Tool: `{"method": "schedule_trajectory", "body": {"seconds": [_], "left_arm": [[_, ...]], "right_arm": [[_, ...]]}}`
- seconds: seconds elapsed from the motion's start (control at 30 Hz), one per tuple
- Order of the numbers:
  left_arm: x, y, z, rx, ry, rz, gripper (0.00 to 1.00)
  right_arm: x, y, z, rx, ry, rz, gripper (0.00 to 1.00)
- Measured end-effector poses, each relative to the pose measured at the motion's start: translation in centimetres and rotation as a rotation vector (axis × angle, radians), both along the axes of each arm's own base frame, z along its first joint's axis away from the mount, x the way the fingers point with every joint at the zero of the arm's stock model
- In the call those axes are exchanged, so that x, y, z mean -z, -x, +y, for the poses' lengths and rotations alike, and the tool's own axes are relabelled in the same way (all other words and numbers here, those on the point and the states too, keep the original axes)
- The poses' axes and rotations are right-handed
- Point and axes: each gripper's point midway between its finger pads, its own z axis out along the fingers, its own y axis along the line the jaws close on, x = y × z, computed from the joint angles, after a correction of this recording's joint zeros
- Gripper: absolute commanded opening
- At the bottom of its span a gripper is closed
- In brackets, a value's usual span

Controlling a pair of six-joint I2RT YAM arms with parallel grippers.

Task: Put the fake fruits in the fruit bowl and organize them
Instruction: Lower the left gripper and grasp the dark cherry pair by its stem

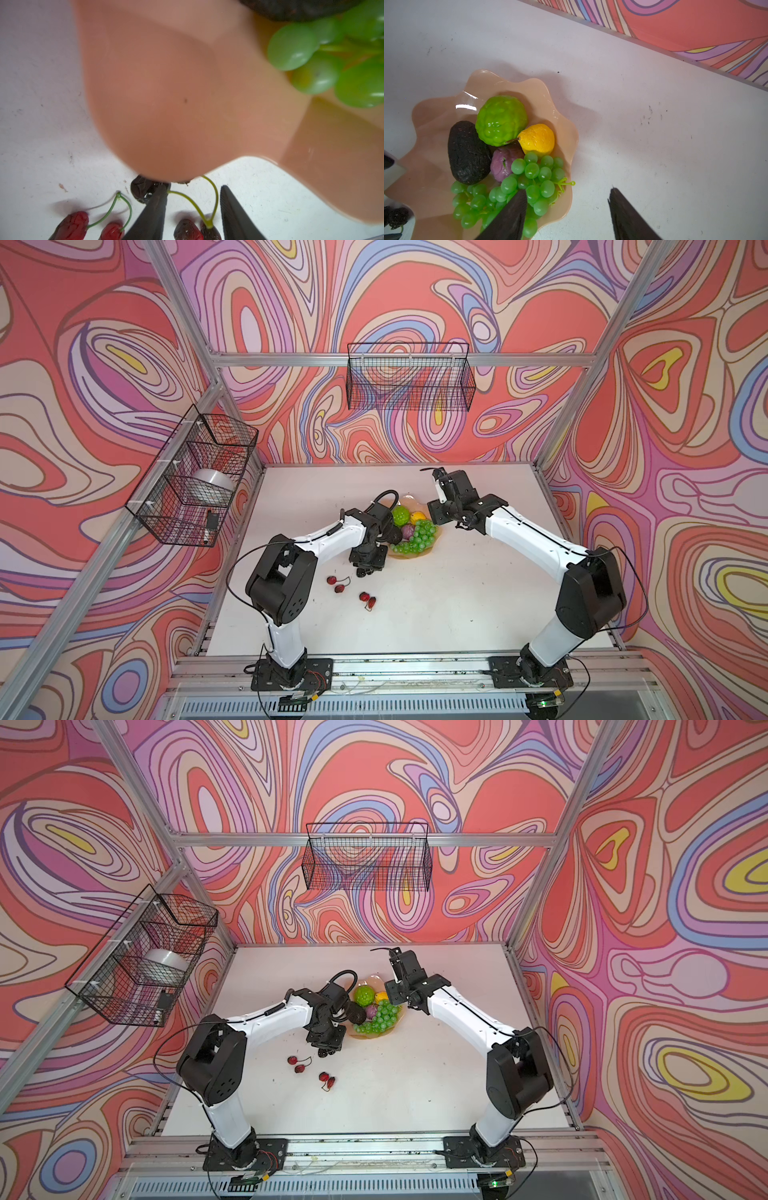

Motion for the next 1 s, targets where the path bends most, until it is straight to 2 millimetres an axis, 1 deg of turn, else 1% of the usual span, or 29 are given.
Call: {"method": "schedule_trajectory", "body": {"seconds": [0.13,0.17,0.27,0.33,0.4,0.5,0.77,0.83,0.9,1.0], "left_arm": [[0.4,-0.3,-0.3,0.022,0.009,-0.005,0.4],[0.5,-0.3,-0.4,0.026,0.008,-0.005,0.38],[0.6,-0.4,-0.5,0.036,0.01,-0.007,0.25],[0.7,-0.4,-0.6,0.041,0.012,-0.008,0.23],[0.7,-0.4,-0.6,0.043,0.012,-0.009,0.18],[0.7,-0.5,-0.7,0.043,0.012,-0.013,0.16],[0.6,-0.7,-0.4,0.041,-0.003,-0.026,0.04],[0.4,-0.8,-0.3,0.04,-0.007,-0.034,0.03],[0.1,-0.9,-0.2,0.039,-0.007,-0.045,0.0],[-0.5,-0.9,-0.1,0.038,-0.004,-0.059,0.0]], "right_arm": [[0.1,0.0,0.0,0.0,0.001,0.002,0.66],[0.1,0.0,0.0,0.0,0.001,0.003,0.66],[0.3,0.0,0.0,0.0,0.004,0.006,0.66],[0.5,0.0,0.0,0.0,0.006,0.01,0.65],[0.6,0.0,0.0,0.0,0.007,0.013,0.65],[0.7,0.0,0.0,0.001,0.008,0.016,0.65],[0.8,0.0,0.0,0.006,0.002,0.018,0.64],[0.8,0.0,0.1,0.007,0.001,0.018,0.64],[0.8,0.0,0.1,0.007,0.001,0.019,0.64],[0.8,-0.1,0.1,0.006,0.0,0.02,0.64]]}}
